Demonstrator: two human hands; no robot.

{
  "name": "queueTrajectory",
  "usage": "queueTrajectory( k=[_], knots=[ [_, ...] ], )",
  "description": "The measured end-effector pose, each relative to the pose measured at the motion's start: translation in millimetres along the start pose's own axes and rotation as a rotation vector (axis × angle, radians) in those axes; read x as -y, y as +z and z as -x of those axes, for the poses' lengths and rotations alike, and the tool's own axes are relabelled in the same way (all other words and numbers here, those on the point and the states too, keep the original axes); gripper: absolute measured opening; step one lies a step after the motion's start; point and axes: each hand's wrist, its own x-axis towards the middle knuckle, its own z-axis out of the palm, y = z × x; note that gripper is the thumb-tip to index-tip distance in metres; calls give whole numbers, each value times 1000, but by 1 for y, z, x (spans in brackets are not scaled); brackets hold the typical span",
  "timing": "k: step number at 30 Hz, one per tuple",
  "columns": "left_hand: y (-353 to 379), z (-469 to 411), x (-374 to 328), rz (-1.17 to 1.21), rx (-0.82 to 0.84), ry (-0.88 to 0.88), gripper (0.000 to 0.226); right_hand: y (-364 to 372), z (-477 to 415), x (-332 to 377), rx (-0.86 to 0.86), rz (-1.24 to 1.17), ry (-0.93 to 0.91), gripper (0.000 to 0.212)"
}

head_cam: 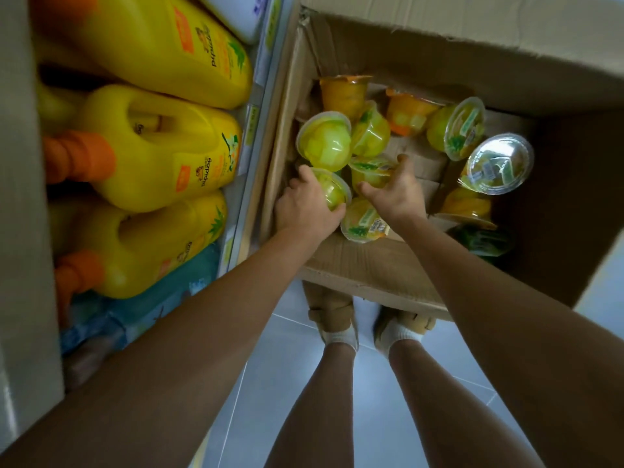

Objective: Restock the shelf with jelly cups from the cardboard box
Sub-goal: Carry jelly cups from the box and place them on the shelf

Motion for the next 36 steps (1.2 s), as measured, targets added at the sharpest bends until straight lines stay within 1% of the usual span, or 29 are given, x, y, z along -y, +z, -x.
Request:
queueTrajectory(
  k=[3, 6, 10, 12, 15, 17, 21, 23, 25, 26, 29, 31, 36],
  knots=[
    [-13, 25, -3, 47, 23, 14, 77, -27, 24, 3, 4, 46, -7, 79],
    [-34, 53, -9, 168, 56, 34, 75, -57, 55, 8, 18, 69, -25, 82],
    [-79, 96, -27, 314, 111, 60, 79, -102, 106, 24, 7, 78, -68, 83],
    [-107, 119, -40, 339, 124, 82, 80, -126, 134, 36, -5, 84, -88, 84],
    [-151, 157, -59, 311, 129, 141, 82, -163, 177, 53, -35, 44, -111, 86],
    [-182, 185, -68, 256, 139, 214, 86, -186, 209, 63, -67, -24, -97, 89],
    [-242, 242, -77, 149, 120, 330, 92, -226, 282, 78, -152, -136, -86, 86],
    [-267, 272, -79, 107, 104, 346, 97, -242, 320, 82, -188, -198, -60, 83],
    [-288, 304, -81, 97, 99, 350, 102, -257, 359, 82, -221, -265, -23, 85],
    [-297, 320, -82, 106, 95, 364, 103, -264, 378, 81, -237, -293, -11, 86],
    [-318, 368, -86, 156, 97, 409, 106, -287, 440, 79, -293, -345, 14, 76],
    [-325, 401, -91, 167, 104, 455, 106, -300, 482, 74, -347, -394, 36, 73],
    [-331, 479, -115, 112, 89, 656, 96, -321, 576, 54, -541, -589, 97, 77]
  ],
)
